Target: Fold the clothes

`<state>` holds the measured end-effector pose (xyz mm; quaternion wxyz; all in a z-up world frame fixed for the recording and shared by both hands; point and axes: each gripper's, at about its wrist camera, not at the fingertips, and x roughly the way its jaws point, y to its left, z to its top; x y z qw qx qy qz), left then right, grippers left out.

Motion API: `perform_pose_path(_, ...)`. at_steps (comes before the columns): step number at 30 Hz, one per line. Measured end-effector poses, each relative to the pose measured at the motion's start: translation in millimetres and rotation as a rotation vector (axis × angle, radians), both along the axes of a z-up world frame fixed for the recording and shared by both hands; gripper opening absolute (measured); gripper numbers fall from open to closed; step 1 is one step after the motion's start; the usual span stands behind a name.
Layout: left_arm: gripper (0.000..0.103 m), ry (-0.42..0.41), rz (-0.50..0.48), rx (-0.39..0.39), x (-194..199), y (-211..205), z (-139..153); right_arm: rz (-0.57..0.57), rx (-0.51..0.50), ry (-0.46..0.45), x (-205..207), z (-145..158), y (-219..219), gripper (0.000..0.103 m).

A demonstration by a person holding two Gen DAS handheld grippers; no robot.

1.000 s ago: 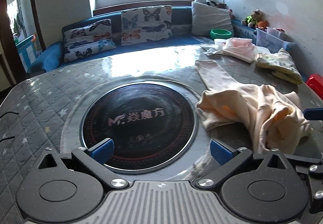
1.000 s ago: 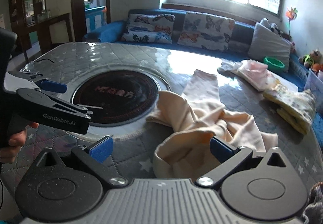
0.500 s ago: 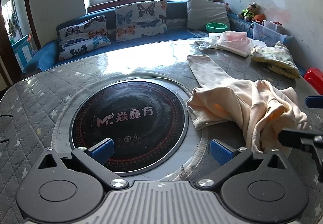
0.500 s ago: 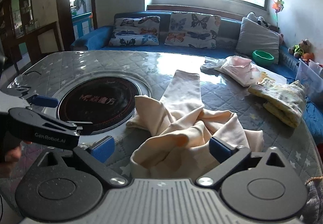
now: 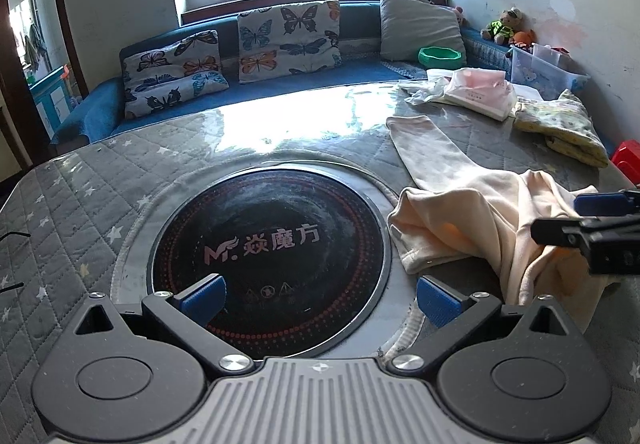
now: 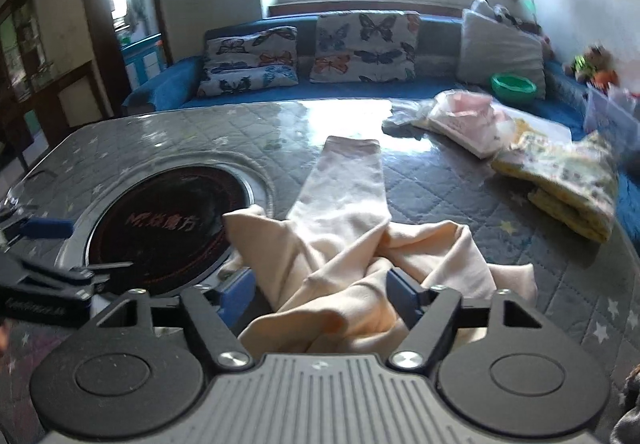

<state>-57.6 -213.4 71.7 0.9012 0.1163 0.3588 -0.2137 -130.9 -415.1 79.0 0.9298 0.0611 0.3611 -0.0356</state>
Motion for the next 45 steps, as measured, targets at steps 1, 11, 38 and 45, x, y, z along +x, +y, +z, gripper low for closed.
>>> perform_pose_path(1, 0.103, 0.001, 0.0, 0.001, 0.5, -0.1, -0.3, -0.009, 0.008, 0.0, 2.5, -1.4, -2.3, 0.068)
perform_pose_path(11, 0.103, 0.008, 0.015, 0.009, 4.2, 2.6, -2.8, -0.032, 0.031, 0.046, 34.2, -16.9, -7.5, 0.047)
perform_pose_path(38, 0.103, 0.005, -0.106, -0.112, 1.1, -8.9, 30.1, 0.049, -0.019, -0.072, -10.4, 7.1, 7.5, 0.025)
perform_pose_path(45, 0.102, -0.008, -0.211, -0.154, 3.1, -52.9, 40.5, -0.073, -0.022, -0.039, -29.4, -0.2, -35.1, 0.035)
